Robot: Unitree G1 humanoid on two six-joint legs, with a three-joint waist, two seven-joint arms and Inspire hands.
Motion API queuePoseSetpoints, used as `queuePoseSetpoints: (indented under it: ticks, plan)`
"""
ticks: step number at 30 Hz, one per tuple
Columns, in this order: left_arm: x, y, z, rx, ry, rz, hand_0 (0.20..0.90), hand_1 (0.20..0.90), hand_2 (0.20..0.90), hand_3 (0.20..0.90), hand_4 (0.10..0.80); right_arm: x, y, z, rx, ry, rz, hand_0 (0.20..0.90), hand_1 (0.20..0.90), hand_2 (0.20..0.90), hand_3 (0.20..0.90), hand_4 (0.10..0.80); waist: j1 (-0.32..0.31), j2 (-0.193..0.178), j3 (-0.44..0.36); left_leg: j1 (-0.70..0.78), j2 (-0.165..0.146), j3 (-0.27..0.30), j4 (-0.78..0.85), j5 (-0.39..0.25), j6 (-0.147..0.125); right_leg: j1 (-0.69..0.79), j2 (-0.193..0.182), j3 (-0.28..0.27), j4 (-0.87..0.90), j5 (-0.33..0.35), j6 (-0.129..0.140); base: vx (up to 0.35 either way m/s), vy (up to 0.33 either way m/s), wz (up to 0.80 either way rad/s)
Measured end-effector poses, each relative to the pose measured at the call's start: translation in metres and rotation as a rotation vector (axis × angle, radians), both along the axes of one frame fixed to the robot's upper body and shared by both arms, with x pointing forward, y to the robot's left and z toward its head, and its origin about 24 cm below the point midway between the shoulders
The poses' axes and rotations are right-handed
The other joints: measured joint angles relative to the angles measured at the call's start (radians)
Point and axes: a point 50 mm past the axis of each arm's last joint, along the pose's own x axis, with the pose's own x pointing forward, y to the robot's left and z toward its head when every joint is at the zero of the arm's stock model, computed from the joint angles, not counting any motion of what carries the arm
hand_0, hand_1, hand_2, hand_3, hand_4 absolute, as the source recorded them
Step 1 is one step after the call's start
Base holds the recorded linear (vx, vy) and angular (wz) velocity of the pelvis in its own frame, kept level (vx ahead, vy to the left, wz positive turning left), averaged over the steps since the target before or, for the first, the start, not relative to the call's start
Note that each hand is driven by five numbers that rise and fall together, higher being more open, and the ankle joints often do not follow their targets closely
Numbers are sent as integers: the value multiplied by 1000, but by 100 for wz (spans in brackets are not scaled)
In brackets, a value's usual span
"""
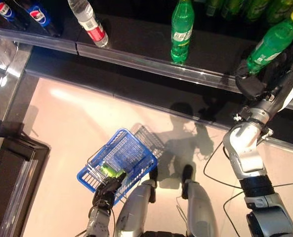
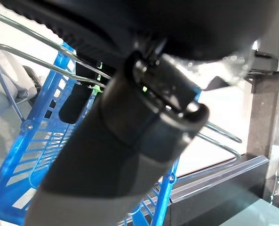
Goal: Pick up the drink and place into the basket.
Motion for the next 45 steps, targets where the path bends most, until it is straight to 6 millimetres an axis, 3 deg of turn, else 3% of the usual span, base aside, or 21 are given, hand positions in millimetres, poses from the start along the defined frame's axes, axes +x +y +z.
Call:
queuePoseSetpoints:
  ticks: [8,23,29,31,32,33,35,45]
  plan:
    - [10,0,5,1,-21,-14,300,300,300,200,100,10,-2,27,21,-40,8,900,900,900,900,800,13,0,5,-48,0,-9,-3,1,0,-43,0,-12,2,1,0,4,0,3]
    - [24,-2,15,22,-65,-59,300,300,300,200,100,23,-5,41,53,-24,-4,900,900,900,900,800,28,-2,7,-104,-1,-11,9,2,0,-97,-2,-13,14,3,-2,0,0,0]
    - [29,-2,18,23,-81,-64,300,300,300,200,100,36,-38,45,20,77,-155,900,900,900,900,800,49,-5,9,-123,-1,-13,14,3,1,-117,-1,-13,16,6,-3,0,-23,0]
    - [30,-1,19,25,-84,-69,300,300,300,200,100,36,-40,50,26,67,-159,900,900,900,900,800,51,-5,9,-131,-1,-13,15,3,1,-124,-2,-13,17,6,-3,0,0,0]
    - [31,-1,21,25,-93,-75,300,300,300,200,100,36,-41,56,22,53,-164,829,829,829,818,718,51,-5,9,-145,-1,-14,23,3,1,-136,-2,-13,22,6,-3,-7,-11,4]
    - [33,-1,23,26,-97,-81,300,300,300,200,100,36,-42,61,22,40,-165,632,632,632,587,487,52,-6,9,-156,-2,-15,30,3,1,-147,-3,-13,27,6,-3,-7,-3,4]
    - [34,0,24,31,-99,-95,300,300,300,200,100,37,-40,65,37,29,-151,300,300,300,200,100,54,-6,10,-161,-2,-16,31,3,1,-153,-4,-13,32,6,-4,0,0,0]
    - [37,2,28,40,-116,-117,300,300,300,200,100,40,-39,81,45,13,-150,300,300,300,200,100,56,-8,11,-217,-11,-18,86,1,4,-210,-19,-12,91,1,-8,-16,4,2]
